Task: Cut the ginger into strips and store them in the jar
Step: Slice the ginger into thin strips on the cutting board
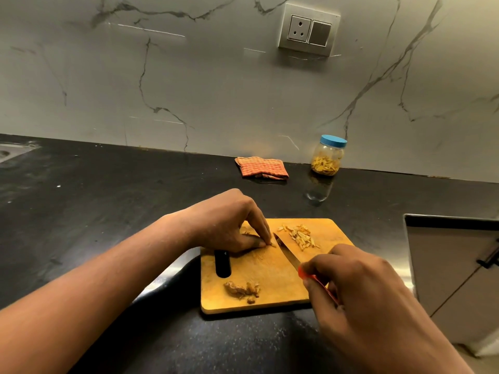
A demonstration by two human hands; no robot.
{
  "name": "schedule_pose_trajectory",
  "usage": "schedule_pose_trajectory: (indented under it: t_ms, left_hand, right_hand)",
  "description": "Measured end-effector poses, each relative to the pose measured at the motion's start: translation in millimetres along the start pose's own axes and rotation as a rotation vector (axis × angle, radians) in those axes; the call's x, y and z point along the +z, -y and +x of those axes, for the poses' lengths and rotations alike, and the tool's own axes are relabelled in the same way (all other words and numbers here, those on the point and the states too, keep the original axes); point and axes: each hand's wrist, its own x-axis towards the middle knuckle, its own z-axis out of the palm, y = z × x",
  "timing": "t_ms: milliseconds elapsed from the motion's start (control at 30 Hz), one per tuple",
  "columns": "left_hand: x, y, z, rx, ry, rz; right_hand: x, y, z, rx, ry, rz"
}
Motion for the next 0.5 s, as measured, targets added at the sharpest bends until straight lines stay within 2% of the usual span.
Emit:
schedule_pose_trajectory:
  t_ms: [500]
  left_hand:
    - [-0.5,-3.6,0.5,0.038,0.004,0.101]
  right_hand:
    - [4.4,0.3,9.5,-0.014,0.063,-0.071]
